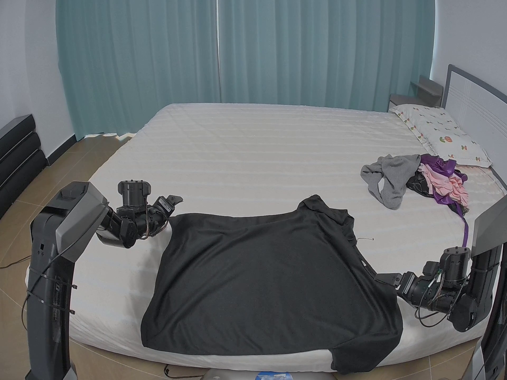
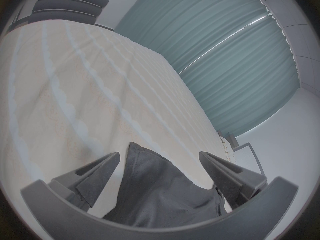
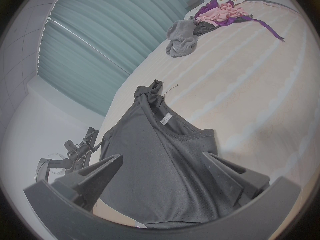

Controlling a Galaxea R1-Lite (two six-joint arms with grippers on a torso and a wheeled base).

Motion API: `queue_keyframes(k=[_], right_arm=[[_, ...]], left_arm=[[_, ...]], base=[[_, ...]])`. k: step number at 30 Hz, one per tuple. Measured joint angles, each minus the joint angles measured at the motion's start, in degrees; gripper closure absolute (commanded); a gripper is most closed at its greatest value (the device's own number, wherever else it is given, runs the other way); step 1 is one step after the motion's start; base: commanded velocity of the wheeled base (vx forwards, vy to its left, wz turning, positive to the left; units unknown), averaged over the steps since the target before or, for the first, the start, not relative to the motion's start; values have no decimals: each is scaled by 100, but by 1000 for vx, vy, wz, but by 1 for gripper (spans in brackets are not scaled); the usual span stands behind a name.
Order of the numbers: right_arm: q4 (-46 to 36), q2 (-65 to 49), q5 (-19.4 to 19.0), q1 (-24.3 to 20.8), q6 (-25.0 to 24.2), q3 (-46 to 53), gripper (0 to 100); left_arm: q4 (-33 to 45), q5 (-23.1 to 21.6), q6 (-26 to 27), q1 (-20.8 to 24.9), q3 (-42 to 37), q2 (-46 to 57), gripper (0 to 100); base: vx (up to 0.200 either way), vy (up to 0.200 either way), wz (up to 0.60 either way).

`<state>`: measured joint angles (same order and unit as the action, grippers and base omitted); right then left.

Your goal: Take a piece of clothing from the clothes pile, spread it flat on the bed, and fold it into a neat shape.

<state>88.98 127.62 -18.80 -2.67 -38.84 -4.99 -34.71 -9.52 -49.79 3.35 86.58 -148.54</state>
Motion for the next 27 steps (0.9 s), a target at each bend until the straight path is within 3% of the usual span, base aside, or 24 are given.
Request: queue_keyframes(k=[9,10,18,27], right_arm=[[0,49,6,-11,0,-44,0],[0,49,6,-11,0,-52,0],[0,62,2,-11,-11,-60,0],[-2,66,24,-116,-130,-472,0]], left_arm=[[39,5,0,59,399,-374,0],[50,9,0,76,433,-408,100],[61,68,9,161,545,-571,100],[-282,786,0,161,728,-650,100]], base=[[0,0,0],[0,0,0],[0,0,0],[0,0,0]])
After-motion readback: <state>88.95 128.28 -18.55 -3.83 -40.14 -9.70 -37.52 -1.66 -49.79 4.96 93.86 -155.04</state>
